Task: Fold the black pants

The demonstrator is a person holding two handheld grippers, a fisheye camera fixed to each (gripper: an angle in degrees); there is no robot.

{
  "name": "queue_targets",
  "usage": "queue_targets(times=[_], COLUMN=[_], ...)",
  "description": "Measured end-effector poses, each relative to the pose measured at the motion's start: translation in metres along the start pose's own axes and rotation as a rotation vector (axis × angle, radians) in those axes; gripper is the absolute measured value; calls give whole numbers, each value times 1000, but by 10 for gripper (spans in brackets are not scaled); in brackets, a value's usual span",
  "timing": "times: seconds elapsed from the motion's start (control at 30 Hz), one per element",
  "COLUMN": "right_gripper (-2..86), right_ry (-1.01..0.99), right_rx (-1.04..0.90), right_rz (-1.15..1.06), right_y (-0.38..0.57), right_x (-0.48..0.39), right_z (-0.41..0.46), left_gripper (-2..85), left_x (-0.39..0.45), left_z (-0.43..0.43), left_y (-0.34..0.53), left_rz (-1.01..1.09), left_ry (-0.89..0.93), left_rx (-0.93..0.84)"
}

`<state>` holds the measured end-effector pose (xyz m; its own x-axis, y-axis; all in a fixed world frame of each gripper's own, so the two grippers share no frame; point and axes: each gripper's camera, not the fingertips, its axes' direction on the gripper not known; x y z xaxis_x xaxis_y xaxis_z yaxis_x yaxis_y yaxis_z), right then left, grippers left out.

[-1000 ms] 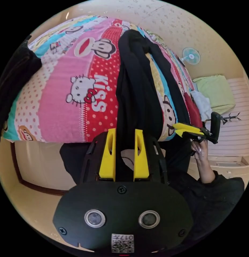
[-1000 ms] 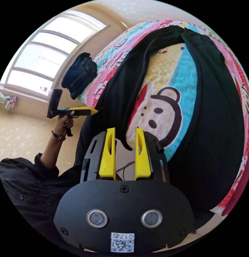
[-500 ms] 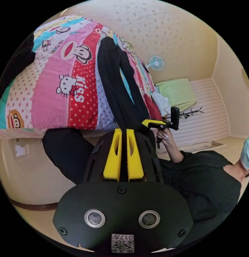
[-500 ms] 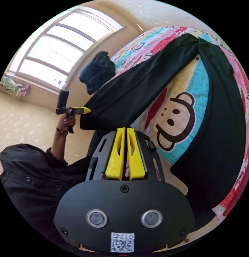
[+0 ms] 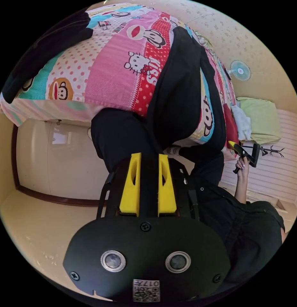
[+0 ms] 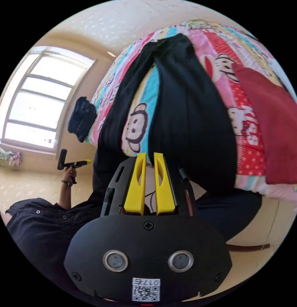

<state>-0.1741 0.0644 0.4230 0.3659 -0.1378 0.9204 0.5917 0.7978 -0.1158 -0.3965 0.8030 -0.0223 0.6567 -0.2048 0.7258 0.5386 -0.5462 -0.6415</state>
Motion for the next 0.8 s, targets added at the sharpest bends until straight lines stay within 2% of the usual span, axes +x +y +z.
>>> queue_targets(times=[0.07, 0.2, 0.33, 0.53, 0.63, 0.77, 0.8], right_gripper=[85, 115, 126, 103, 50, 32, 31], right_ry=[125, 218, 192, 198, 89, -334, -379], right_rx=[30, 30, -23, 3, -47, 23, 35], right_rz=[98, 164, 128, 76, 115, -42, -76], right_y=[15, 36, 54, 74, 80, 98, 99], right_x=[43, 89, 118, 133, 144, 122, 116], right_z=[-25, -33, -12, 4, -4, -32, -36], left_gripper=[87, 81, 75, 73, 76, 95, 98], left_x=[8, 41, 94, 168, 204, 256, 277], left_z=[-6, -26, -38, -34, -18, 1, 5], left_y=[4, 6, 0, -14, -30, -52, -57], left_rz=[3, 76, 243, 420, 491, 526, 554], left_ry=[-32, 5, 150, 184, 303, 450, 469], left_rx=[15, 97, 129, 113, 85, 42, 30])
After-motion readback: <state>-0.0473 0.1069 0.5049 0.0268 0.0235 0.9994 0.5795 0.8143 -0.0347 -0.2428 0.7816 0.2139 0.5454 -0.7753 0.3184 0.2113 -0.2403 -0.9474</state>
